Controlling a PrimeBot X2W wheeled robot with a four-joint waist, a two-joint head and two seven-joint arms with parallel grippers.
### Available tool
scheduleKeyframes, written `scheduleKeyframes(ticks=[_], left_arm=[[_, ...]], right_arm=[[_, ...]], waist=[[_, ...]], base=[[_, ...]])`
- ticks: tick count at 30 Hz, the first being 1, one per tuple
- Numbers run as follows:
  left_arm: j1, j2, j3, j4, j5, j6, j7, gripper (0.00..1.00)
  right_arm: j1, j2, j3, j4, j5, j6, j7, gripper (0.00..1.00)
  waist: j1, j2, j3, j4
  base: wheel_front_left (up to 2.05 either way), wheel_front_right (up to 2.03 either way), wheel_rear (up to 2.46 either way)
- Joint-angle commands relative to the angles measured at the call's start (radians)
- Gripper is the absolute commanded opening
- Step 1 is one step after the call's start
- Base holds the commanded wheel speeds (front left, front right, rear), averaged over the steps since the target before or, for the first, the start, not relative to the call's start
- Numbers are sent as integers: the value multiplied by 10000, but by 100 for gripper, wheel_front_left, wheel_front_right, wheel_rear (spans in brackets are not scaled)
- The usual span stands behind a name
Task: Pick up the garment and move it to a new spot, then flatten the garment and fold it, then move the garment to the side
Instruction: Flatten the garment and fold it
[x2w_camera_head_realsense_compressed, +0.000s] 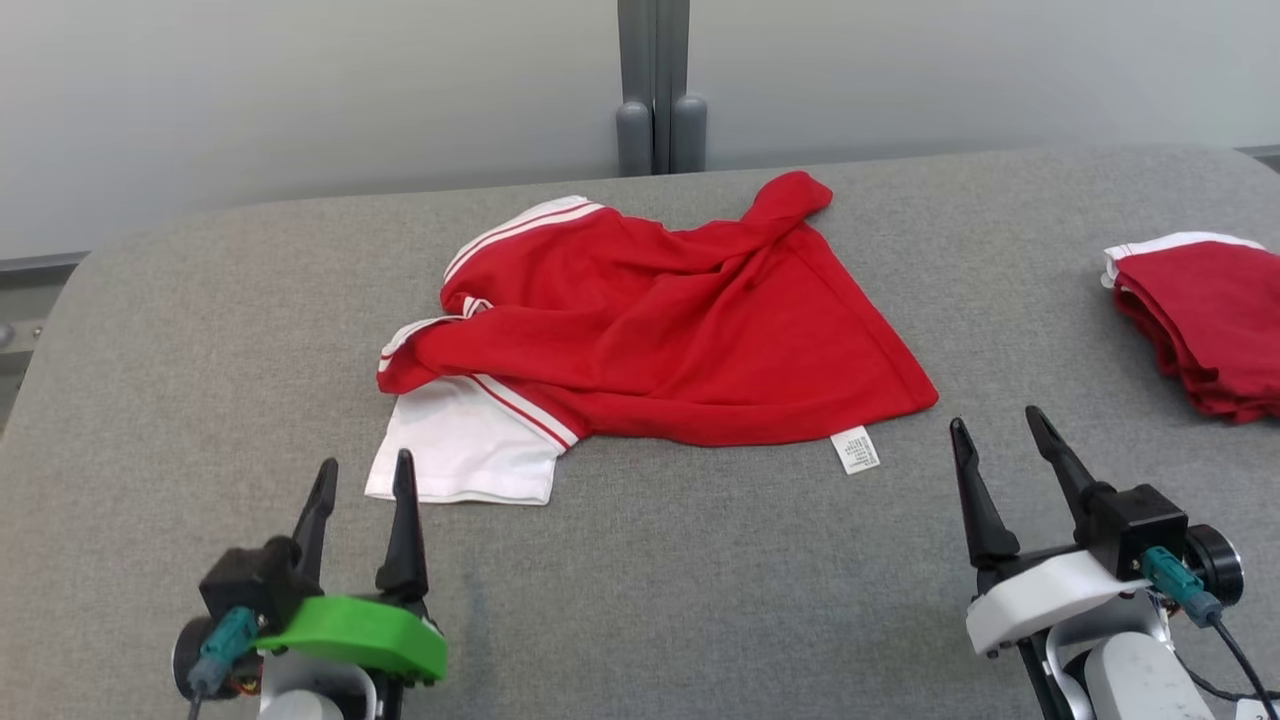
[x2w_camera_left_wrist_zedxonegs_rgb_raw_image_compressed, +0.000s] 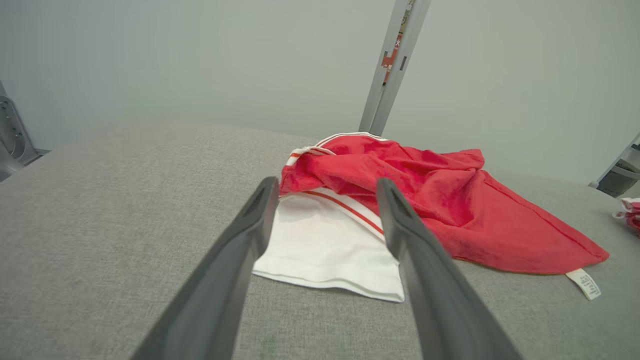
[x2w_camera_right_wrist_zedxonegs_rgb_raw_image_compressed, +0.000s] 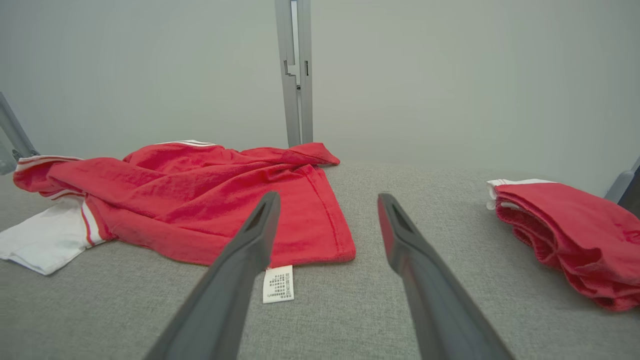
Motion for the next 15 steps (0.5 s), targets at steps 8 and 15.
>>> scheduleKeyframes(ticks=[8,15], left_arm=[[1153,-310,214,-466,479,9,-29,100],[1346,-379,299,-521,603,41,-30,100]], right_arm=[[618,-26,123,105,493,-16,-42,100],[681,-24,234,187,668,-17,-42,100]], waist=[[0,0,-503,-53],[0,0,-547,-70]], base=[[0,0,0],[0,0,0]])
